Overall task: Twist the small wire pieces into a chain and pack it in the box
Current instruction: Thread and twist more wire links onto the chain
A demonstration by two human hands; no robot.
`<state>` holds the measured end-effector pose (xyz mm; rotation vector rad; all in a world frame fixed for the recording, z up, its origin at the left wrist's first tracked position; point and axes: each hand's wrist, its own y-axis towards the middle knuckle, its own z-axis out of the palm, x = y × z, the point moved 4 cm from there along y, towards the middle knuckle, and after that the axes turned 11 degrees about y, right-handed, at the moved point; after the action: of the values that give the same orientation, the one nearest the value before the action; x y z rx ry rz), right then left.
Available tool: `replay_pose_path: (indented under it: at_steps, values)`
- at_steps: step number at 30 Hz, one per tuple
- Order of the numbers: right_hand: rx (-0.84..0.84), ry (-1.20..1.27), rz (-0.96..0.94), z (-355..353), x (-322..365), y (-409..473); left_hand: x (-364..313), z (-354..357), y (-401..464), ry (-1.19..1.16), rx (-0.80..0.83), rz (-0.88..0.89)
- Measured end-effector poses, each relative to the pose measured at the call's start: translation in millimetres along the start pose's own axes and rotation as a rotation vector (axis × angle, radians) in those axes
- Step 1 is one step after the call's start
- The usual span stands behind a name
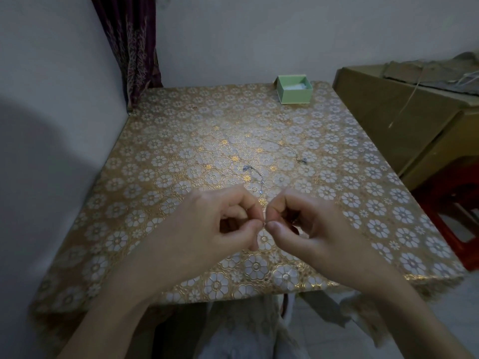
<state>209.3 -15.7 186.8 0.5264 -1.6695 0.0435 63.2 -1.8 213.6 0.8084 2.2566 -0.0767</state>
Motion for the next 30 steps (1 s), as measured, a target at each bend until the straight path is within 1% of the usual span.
replay_pose_path:
  at_steps: [7,11,18,22,26,30]
  values:
    - [0.005,-0.071,0.029,0.8,-3.8,-3.2,4.7,5.7,-2.4,0.033,0.011,-0.014]
    - [0.002,-0.160,0.028,1.8,-3.1,-2.0,5.8,6.3,-2.7,0.051,-0.002,-0.008]
    - [-0.021,-0.140,0.081,5.9,-7.7,-3.9,14.7,14.7,-6.4,0.121,-0.023,-0.018]
    - [-0.100,-0.042,0.114,7.8,-11.4,-5.8,14.3,17.2,-7.9,0.077,-0.059,-0.004]
    - [-0.191,0.191,0.188,10.4,-17.3,-6.5,12.1,19.7,-9.7,0.029,-0.123,-0.007]
    - [-0.187,0.379,0.252,13.8,-21.5,-9.0,13.5,22.3,-13.1,-0.026,-0.157,-0.013]
